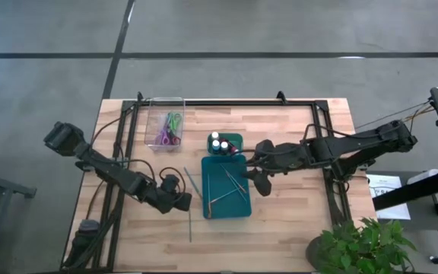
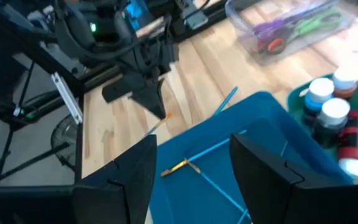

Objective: Pick & Place Paint Supplies
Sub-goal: Put the blue paintbrush into the blue bin

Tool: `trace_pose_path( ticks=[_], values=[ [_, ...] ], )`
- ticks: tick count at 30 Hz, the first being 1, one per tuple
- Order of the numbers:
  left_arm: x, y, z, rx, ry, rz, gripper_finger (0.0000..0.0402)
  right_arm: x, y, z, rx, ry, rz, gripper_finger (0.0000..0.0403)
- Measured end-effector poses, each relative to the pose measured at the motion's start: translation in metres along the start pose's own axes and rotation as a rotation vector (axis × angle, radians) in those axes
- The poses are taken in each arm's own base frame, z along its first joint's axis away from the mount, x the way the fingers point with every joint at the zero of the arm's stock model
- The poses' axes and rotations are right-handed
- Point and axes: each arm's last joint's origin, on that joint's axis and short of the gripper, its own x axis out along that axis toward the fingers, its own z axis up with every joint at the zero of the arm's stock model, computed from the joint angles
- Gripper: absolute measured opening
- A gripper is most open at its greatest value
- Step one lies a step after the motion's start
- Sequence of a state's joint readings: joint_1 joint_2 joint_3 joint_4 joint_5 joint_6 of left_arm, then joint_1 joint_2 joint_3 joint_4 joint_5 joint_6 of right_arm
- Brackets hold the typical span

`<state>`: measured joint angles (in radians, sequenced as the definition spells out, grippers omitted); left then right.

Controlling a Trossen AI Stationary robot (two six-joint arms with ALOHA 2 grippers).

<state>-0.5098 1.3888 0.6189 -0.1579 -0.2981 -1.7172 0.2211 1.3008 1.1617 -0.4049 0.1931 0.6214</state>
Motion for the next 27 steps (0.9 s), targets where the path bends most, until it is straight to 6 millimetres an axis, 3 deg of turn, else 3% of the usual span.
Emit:
trace_pose_path(
  ticks=[4,15,27],
  values=[
    [-0.001,-0.002,0.000,0.012,-0.015,-0.005,0.0000,0.012,0.000,-0.006,-0.004,0.056,0.023,0.0198],
    [0.000,-0.002,0.001,0.014,-0.032,-0.007,0.0000,0.073,0.007,-0.016,-0.004,0.165,0.278,0.0198],
    [-0.001,-0.004,0.002,0.012,-0.075,-0.018,0.0000,0.131,0.016,-0.003,-0.071,0.230,0.355,0.0198]
  ],
)
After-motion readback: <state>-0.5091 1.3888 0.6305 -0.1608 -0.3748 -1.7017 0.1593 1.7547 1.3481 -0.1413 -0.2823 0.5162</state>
